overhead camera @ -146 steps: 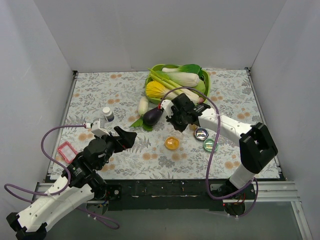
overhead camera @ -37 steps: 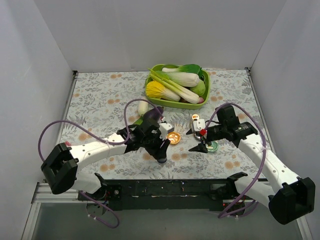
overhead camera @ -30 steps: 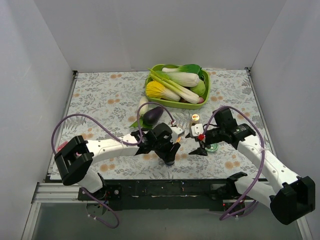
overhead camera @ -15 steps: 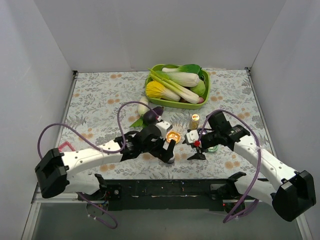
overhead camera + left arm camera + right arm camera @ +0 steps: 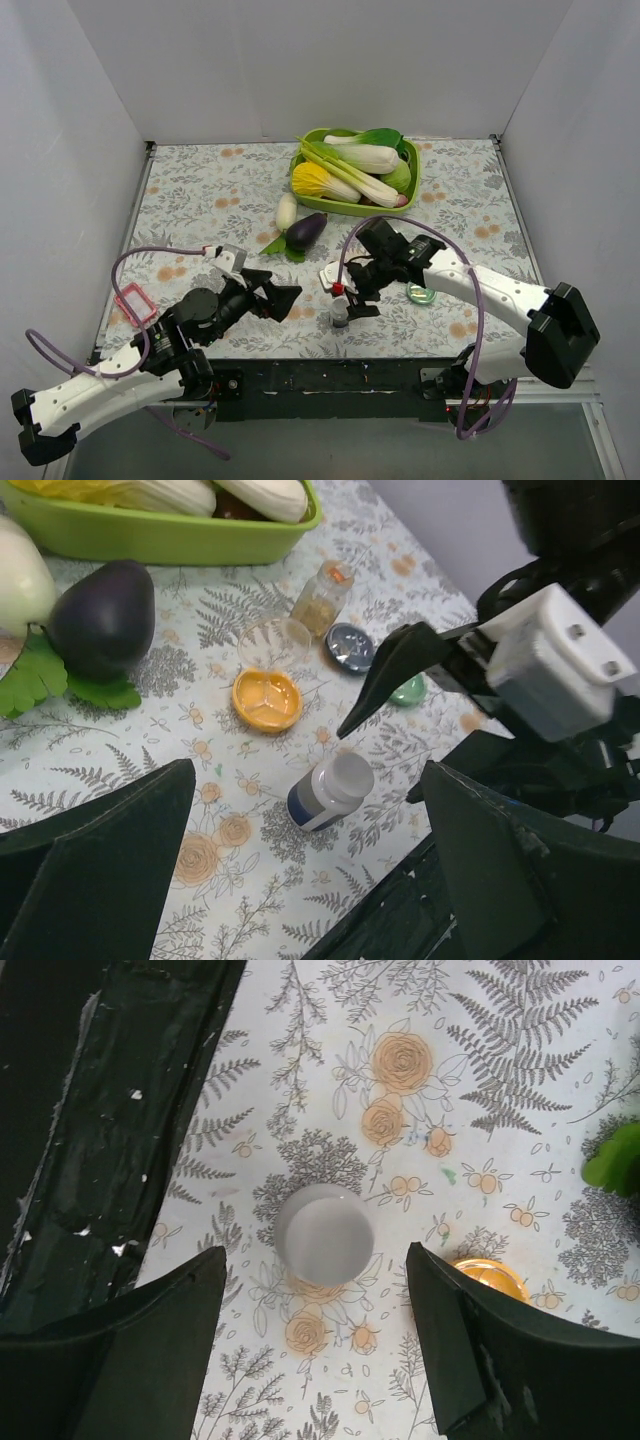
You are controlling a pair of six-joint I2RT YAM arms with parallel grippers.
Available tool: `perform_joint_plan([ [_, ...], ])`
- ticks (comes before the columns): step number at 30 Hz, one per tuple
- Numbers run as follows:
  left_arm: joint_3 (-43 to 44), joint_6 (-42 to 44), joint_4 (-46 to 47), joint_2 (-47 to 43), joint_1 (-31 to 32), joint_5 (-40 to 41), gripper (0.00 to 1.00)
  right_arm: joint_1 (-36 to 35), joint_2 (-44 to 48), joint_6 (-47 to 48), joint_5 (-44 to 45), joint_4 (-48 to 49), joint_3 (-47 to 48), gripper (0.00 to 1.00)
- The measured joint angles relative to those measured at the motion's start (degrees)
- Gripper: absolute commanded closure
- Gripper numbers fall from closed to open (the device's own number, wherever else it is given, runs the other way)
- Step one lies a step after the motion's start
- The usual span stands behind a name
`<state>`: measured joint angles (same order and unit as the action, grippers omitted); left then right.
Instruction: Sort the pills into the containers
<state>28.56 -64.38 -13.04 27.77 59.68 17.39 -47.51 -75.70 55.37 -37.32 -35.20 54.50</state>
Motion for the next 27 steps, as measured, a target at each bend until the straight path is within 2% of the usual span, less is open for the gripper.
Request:
perform_joint_plan([
  [4, -2.7, 0.0, 1.7, -6.7, 0.0, 1.1, 0.02, -2.4, -3.6, -1.8, 3.3, 0.8, 3.0, 0.19],
  [9, -3.1, 0.0, 1.4, -8.4, 0.0, 1.3, 0.02, -5.6, -6.9, -2.8, 6.9, 0.4, 3.4, 0.11],
  [14, -3.1, 0.0, 1.4, -8.7, 0.0, 1.4, 0.02, -7.1, -9.1, -3.1, 10.6, 0.2, 3.4, 0.13],
  [23, -5.6, 1.0, 2.8, -8.8, 0.0, -1.9, 0.02, -8.0, -12.6, -4.2, 14.7, 0.7, 4.2, 0.41],
  [24, -5.9, 1.3, 3.1, -8.9, 0.0, -2.4, 0.02, -8.1, -12.7, -4.4, 14.9, 0.7, 4.2, 0.52],
  [27, -7.1, 2.3, 4.7, -9.6, 0.0, -4.3, 0.02, -8.1, -12.7, -5.0, 14.9, 0.9, 4.2, 0.71],
])
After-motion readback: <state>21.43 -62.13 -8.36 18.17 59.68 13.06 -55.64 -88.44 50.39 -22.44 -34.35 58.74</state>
